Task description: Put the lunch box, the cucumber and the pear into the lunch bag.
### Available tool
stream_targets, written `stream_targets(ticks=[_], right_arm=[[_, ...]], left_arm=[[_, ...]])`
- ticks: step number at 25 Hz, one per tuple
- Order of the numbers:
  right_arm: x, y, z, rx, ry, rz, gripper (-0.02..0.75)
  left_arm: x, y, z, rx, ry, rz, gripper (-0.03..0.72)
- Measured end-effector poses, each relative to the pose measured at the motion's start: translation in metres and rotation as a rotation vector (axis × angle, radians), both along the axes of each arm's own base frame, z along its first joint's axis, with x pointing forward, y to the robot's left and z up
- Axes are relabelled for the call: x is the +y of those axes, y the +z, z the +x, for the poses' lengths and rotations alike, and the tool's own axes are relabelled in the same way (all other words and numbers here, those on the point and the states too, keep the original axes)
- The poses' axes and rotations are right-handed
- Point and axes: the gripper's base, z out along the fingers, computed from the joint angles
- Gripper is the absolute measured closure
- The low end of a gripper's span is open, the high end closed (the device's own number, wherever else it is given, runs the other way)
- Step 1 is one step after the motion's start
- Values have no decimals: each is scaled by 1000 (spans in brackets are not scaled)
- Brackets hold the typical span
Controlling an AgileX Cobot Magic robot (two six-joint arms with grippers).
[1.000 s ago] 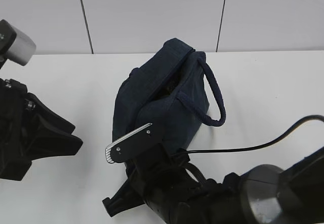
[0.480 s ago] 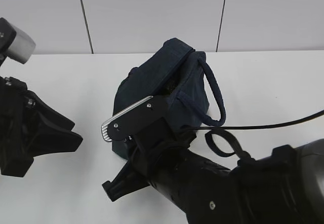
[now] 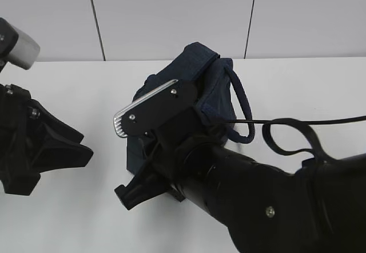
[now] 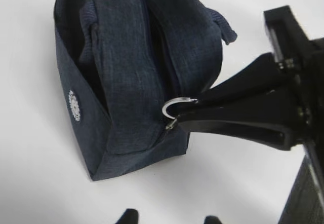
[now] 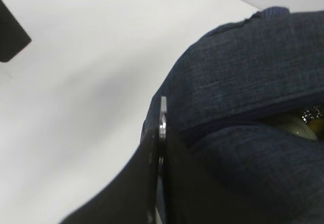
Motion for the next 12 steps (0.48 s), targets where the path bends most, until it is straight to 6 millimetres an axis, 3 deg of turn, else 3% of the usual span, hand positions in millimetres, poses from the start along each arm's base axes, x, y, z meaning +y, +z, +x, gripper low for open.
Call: stream_targets(ticks=[12], right_arm=[[-3, 30, 2, -42, -26, -4, 738]], left_arm=[[-7, 9, 3, 16, 32, -165, 446]])
